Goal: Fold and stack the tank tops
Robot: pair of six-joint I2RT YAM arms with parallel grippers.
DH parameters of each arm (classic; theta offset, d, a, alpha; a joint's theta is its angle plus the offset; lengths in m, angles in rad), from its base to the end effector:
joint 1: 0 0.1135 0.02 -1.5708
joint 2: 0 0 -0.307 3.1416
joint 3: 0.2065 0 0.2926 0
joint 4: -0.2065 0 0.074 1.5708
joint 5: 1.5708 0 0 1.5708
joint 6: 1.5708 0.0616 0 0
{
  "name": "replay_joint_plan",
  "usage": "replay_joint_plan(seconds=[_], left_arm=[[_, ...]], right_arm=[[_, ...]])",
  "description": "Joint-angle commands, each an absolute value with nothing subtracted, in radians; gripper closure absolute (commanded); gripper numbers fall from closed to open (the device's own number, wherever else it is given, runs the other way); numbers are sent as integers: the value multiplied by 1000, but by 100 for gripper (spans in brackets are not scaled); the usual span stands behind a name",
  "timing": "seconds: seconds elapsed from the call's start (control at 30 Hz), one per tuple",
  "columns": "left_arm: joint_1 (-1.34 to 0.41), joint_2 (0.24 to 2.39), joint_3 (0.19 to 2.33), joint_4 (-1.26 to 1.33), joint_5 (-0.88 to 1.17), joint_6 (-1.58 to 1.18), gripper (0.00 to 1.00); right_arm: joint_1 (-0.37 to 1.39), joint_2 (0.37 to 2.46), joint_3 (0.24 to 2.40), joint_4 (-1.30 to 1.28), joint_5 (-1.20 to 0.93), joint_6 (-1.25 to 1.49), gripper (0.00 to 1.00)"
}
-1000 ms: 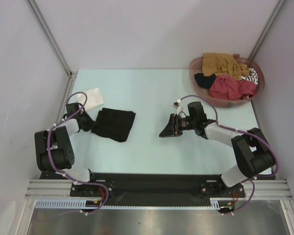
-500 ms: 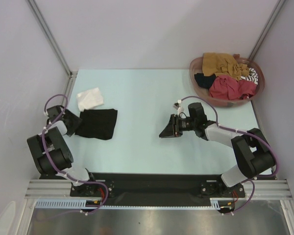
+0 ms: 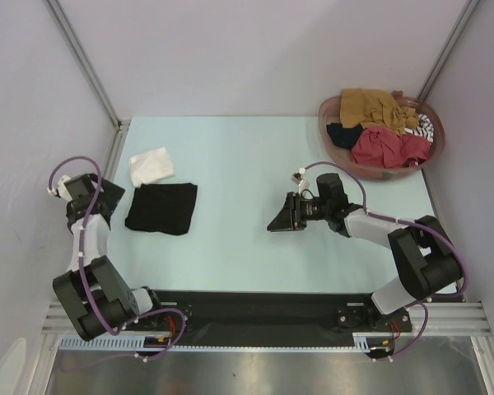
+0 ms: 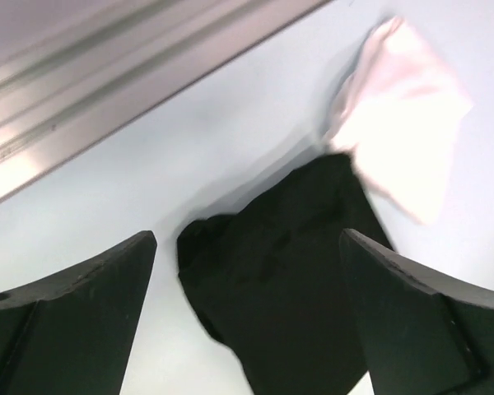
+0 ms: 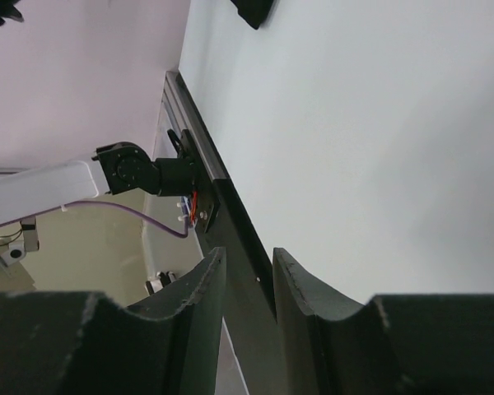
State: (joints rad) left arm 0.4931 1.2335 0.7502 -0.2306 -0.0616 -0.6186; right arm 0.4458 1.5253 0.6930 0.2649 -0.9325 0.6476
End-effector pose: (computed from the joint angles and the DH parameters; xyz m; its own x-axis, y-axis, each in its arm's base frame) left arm 0.2645 0.1464 0.2345 -0.1722 -0.7496 -0.6391 -0.7528 0.5186 -0.4055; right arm 0.2823 0.1897 0.1893 -0.9104 -0.0367 -0.4122 -0.3997 0.3357 0.8530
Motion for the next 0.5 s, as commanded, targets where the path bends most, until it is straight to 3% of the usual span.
replay_joint_plan(seconds=[0.0,0.1,0.27,0.47], left_arm=[[479,1264,889,-270,-57,-660,0],[451,1365,955,-296,-8,-707,2],[403,1482,1009,-299,-23,-816,3],[396,1592,1104,-330,-101,-887,5]], right_arm=[[449,1502,692,301,-946,647,65],[460,1517,733,246,-879,634,64],[546,1606,984,153,-599,655,56],[658,1885,1267,205,-388,814,53]])
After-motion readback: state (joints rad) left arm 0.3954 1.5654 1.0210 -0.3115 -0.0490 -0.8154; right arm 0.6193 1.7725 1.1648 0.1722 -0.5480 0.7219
